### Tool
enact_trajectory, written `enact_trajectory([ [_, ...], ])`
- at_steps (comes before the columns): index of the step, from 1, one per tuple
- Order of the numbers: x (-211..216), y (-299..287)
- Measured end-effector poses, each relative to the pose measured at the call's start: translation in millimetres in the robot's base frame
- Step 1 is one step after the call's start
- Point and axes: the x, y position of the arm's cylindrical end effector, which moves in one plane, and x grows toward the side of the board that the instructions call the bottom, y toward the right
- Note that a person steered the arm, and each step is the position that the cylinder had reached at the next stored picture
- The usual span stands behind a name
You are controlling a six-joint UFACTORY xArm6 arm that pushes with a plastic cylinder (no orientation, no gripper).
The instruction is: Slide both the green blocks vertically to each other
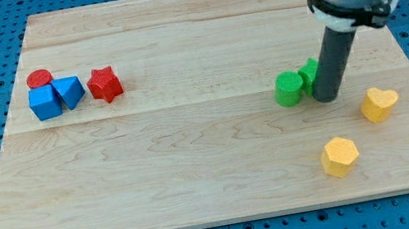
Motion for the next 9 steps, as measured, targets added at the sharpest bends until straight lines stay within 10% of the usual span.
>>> enact_trajectory([
  [2, -36.9, 74.4],
  [9, -87.9, 42.1],
])
